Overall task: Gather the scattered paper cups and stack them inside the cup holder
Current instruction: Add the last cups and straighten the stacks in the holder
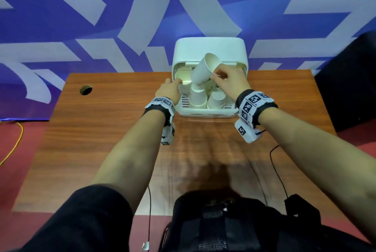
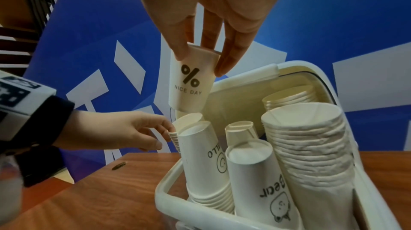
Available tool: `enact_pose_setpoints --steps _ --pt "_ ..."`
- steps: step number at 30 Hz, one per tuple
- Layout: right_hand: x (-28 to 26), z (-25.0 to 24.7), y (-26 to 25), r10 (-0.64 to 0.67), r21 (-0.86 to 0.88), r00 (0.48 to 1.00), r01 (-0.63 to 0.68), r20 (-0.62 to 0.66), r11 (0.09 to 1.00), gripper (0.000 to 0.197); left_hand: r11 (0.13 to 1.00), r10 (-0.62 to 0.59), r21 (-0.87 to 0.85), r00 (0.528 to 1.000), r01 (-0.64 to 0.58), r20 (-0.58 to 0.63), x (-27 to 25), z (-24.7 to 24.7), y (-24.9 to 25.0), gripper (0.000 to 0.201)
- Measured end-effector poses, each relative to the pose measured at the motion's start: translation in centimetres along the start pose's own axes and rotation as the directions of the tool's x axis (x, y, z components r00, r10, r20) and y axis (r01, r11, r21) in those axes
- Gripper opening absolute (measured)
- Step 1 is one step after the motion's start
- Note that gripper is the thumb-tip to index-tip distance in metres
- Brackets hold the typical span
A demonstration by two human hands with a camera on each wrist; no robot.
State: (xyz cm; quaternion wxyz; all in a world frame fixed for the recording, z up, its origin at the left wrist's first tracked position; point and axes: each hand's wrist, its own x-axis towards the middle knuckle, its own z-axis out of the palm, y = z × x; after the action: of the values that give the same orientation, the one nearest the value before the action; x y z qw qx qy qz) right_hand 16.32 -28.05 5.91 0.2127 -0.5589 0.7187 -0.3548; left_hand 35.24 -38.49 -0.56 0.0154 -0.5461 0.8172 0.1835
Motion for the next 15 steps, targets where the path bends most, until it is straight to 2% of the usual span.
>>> enact_pose_setpoints --steps 2,8,12,15 --pt "-0.2 0.0 0.1 -0.002 -0.023 1.000 0.002 0.019 1.000 0.020 1.000 0.025 0.017 1.000 -0.024 -0.019 -0.2 0.6 -0.4 0.036" --pt "0.0 1.9 -1.1 -0.057 -0.035 0.998 0.058 0.034 0.998 0.021 0.995 0.056 -0.074 0.993 -0.064 -0.100 -0.6 1.3 -1.4 0.027" --pt "0.2 3.7 -1.7 -0.132 -0.172 0.985 0.150 0.112 0.974 0.022 0.981 0.045 -0.178 0.986 -0.074 -0.160 -0.8 1.6 -2.2 0.022" --pt "0.6 5.1 -1.6 -0.149 -0.280 0.971 0.197 0.185 0.939 0.021 0.964 0.060 -0.248 0.986 -0.098 -0.156 -0.9 1.9 -2.8 0.030"
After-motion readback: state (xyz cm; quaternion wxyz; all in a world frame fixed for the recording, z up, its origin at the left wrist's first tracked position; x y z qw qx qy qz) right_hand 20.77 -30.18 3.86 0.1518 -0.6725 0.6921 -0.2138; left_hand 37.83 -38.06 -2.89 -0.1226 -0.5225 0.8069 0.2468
